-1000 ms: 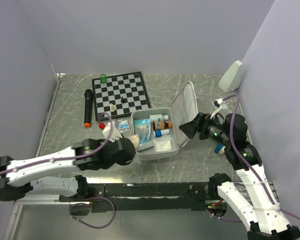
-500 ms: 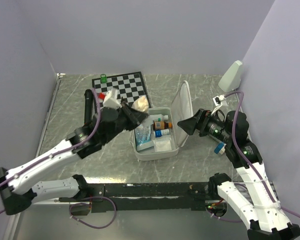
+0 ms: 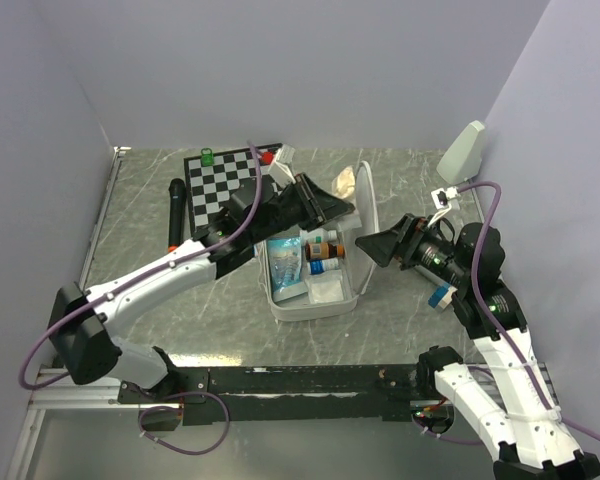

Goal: Organize the medicine kit
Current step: Place the medical item at the medicine box.

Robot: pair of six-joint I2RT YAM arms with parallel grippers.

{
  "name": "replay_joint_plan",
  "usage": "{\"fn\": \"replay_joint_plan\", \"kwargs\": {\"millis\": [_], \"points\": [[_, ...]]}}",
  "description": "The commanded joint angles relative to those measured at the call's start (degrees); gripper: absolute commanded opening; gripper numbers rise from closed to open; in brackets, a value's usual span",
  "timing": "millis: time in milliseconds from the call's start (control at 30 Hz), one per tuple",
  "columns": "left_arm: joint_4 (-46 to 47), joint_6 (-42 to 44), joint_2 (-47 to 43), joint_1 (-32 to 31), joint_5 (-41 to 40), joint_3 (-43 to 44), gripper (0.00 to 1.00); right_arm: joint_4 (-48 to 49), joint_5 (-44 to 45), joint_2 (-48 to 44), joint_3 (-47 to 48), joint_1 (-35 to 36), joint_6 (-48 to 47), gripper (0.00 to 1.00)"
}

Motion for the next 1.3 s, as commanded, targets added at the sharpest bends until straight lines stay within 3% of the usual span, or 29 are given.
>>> {"fn": "replay_joint_plan", "kwargs": {"millis": [0, 267, 867, 967, 1200, 1267], "points": [[9.4, -2.9, 2.8, 0.8, 8.0, 2.6, 0.19, 2.3, -1.0, -0.3, 0.6, -0.6, 0.3, 1.00], [16.1, -5.2, 5.7, 2.0, 11.0, -0.3, 0.20, 4.2, -2.5, 0.1, 0.0, -1.1, 2.4, 1.00], [13.5, -5.4, 12.4, 3.7, 12.8, 2.0, 0.18, 3.6, -2.8, 0.8, 0.4, -1.3, 2.2, 1.00], [14.3, -6.0, 13.9, 3.7, 13.9, 3.3, 0.22, 3.7, -2.9, 0.9, 0.3, -1.3, 2.2, 1.00], [11.7, -4.8, 15.9, 3.7, 15.5, 5.9, 0.48, 3.5, -3.0, 1.7, 0.3, -1.3, 2.0, 1.00], [11.1, -4.4, 15.7, 3.7, 15.3, 6.0, 0.49, 3.8, -3.1, 1.7, 0.2, -1.3, 2.2, 1.00]]}}
